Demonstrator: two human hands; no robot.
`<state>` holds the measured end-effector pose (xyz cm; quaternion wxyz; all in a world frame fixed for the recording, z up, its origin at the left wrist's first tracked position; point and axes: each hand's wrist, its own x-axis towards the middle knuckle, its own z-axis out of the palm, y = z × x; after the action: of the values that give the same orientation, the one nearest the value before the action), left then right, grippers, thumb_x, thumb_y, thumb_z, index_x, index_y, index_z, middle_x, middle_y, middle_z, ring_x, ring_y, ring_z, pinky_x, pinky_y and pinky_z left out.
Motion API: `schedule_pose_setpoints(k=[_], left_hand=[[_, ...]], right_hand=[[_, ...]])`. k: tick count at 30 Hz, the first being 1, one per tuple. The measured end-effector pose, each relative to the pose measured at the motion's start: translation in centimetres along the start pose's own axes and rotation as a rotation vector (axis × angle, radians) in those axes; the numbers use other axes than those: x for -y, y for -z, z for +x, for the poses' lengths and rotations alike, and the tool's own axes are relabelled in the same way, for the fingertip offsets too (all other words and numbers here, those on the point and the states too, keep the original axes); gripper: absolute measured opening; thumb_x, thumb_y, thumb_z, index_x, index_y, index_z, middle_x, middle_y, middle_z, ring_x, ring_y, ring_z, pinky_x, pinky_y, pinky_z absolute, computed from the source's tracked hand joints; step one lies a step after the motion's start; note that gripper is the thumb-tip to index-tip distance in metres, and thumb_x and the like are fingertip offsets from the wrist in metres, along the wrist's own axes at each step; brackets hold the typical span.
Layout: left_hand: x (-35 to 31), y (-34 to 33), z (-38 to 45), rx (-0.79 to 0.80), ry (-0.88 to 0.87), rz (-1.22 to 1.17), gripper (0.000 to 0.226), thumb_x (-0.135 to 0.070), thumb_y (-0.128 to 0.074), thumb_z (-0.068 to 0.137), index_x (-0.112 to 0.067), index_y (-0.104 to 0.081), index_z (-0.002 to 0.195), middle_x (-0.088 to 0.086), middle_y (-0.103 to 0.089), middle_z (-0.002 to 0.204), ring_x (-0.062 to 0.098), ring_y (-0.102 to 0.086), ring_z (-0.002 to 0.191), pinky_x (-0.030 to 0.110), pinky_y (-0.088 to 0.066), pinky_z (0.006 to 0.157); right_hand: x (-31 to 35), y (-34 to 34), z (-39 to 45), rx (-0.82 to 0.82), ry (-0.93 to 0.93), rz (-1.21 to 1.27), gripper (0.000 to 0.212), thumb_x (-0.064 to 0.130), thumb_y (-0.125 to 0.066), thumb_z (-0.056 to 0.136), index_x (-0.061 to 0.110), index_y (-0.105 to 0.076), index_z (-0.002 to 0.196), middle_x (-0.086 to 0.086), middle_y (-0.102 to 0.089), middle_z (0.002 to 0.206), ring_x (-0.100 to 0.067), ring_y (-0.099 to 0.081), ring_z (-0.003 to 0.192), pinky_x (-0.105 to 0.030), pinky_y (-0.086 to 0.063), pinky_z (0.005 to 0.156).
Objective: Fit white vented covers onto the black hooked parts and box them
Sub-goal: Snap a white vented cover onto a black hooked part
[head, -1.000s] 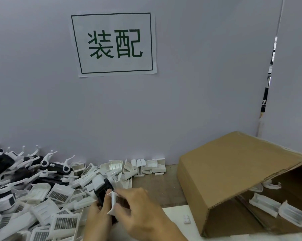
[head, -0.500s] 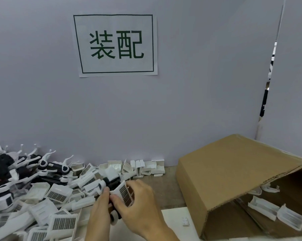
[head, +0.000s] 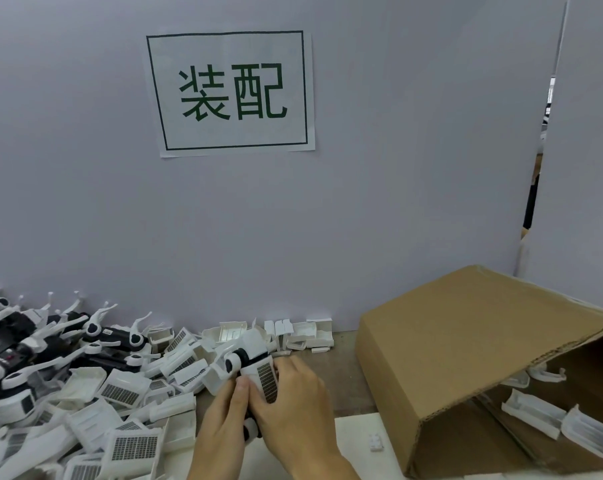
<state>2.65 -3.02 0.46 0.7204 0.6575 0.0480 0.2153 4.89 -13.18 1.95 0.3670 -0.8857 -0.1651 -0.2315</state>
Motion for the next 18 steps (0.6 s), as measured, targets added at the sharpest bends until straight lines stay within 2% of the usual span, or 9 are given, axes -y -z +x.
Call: schedule_pose_setpoints(k=[4,7,11,14,16,18], left_hand=[[-0.3,0.3,0.1,-0.007,0.021,-0.020,0.020,-0.022,-0.051,0.102,-0.022,-0.072,0.105,-0.013,-0.076,0.074,-0.001,-0.068,0.073,0.004,-0.044,0.049],[-0.3,0.8,0.4,-0.044,0.028,-0.066,0.014,-0.027,-0.057,0.099,-0.027,-0.070,0.099,-0.015,-0.075,0.072,-0.001,-0.068,0.065,0.007,-0.044,0.046],[-0.2,1.1,0.6,-0.073,-0.006,-0.051,0.013,-0.021,-0.059,0.098,-0.021,-0.072,0.099,-0.016,-0.076,0.079,-0.010,-0.068,0.071,0.004,-0.045,0.054],[-0.3,1.1,0.5,-0.146,-0.007,0.009,0.020,-0.031,-0.054,0.100,-0.028,-0.072,0.090,-0.017,-0.075,0.073,-0.007,-0.068,0.071,0.015,-0.046,0.060],[-0.4,1.1,0.3,-0.173,-0.018,0.069,0.027,-0.038,-0.049,0.101,-0.031,-0.071,0.088,-0.014,-0.074,0.071,-0.003,-0.066,0.076,0.016,-0.041,0.063],[-0.4,1.0,0.2,-0.173,-0.044,0.128,0.033,-0.040,-0.044,0.102,-0.032,-0.070,0.083,-0.019,-0.071,0.065,-0.010,-0.063,0.070,0.008,-0.039,0.059]], right_hand=[[0.0,0.2,-0.1,0.074,0.092,-0.028,0.043,0.066,-0.031,0.094,0.030,-0.054,0.098,0.014,-0.049,0.093,-0.006,-0.052,0.085,-0.024,-0.046,0.077],[0.0,0.0,0.0,0.174,0.153,0.066,0.034,0.056,-0.036,0.098,0.031,-0.054,0.113,0.017,-0.047,0.099,-0.004,-0.053,0.091,-0.027,-0.051,0.082],[-0.1,-0.3,0.0,0.185,0.194,0.101,0.029,0.047,-0.044,0.096,0.031,-0.055,0.118,0.021,-0.046,0.101,-0.003,-0.052,0.094,-0.024,-0.051,0.085],[-0.2,-0.5,0.0,0.196,0.234,0.187,0.029,0.041,-0.044,0.095,0.034,-0.056,0.121,0.025,-0.048,0.103,0.000,-0.054,0.097,-0.019,-0.051,0.081],[0.1,-0.5,-0.1,0.180,0.195,0.262,0.027,0.041,-0.044,0.097,0.037,-0.059,0.120,0.027,-0.050,0.102,0.001,-0.055,0.097,-0.016,-0.049,0.079],[0.2,-0.5,-0.1,0.145,0.096,0.365,0.024,0.042,-0.048,0.099,0.035,-0.065,0.115,0.025,-0.056,0.099,0.003,-0.057,0.097,-0.014,-0.048,0.079]])
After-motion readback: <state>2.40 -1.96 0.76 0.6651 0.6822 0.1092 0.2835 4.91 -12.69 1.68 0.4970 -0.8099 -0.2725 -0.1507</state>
